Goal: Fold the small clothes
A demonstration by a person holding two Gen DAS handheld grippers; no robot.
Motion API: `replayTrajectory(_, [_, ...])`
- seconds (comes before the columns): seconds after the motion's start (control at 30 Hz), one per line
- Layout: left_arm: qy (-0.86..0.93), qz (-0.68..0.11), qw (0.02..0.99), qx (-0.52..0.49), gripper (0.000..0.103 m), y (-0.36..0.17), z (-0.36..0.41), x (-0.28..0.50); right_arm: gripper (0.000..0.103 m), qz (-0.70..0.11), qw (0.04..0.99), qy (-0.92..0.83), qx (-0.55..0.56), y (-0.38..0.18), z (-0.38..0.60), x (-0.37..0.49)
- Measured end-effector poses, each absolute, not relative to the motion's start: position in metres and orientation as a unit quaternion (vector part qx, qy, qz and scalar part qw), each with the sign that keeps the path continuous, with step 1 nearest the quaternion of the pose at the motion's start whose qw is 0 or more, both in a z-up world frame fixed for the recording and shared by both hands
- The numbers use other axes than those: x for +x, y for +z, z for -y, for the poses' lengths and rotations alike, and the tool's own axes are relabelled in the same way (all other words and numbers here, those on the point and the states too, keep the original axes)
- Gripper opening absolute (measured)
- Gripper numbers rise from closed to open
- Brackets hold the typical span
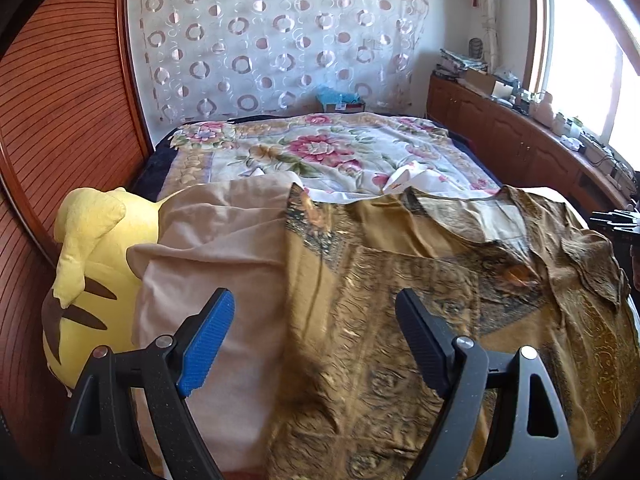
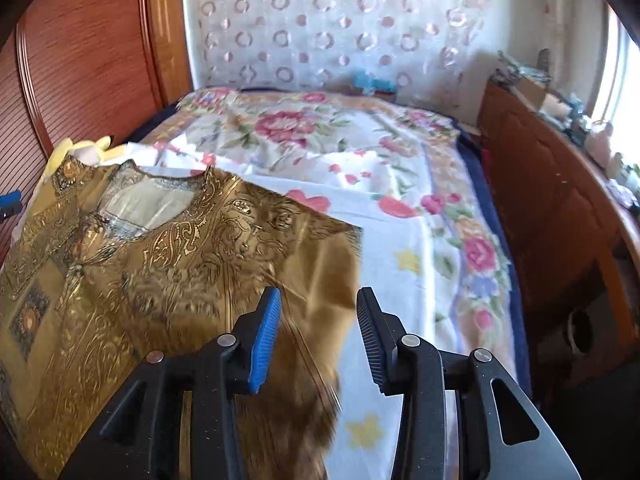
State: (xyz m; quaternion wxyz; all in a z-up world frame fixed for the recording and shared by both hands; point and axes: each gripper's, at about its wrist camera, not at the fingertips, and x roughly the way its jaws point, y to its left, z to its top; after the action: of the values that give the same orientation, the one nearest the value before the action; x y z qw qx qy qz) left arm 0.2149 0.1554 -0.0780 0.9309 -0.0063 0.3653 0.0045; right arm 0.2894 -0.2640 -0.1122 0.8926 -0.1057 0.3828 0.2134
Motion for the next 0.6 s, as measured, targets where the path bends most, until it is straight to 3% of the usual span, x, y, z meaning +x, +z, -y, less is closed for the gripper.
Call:
replayTrajectory(0.23, [0.013, -0.378, 0.926, -0.012, 0.084, -0.085, -0.171, 0.234, 0.040, -0.430, 0.872, 0.198, -0.123, -0.131, 0.248, 0.343])
replayTrajectory(0.3, [0.014, -0.381, 0.924, -0.014, 0.084, -0.088, -0.174, 0.237, 0.030, -0.425, 0.871, 0.210, -0.125, -0.126, 0.245, 0.348])
replayTrajectory(0.37, [0.013, -0.384, 0.923, -0.015, 0.084, -0.091, -0.175, 0.239, 0.007, -0.416, 0.872, 0.215, -0.142, -0.124, 0.239, 0.350])
replayTrajectory(0.43, [0.013, -0.387, 0.922, -0.012, 0.084, -0.092, -0.175, 0.242, 0.001, -0.411, 0.873, 0.219, -0.145, -0.124, 0.239, 0.349])
replayTrajectory(0.6, [0.015, -0.385, 0.923, -0.014, 0.084, -0.093, -0.177, 0.246, 0.000, -0.365, 0.903, 0.193, -0.118, -0.108, 0.259, 0.348])
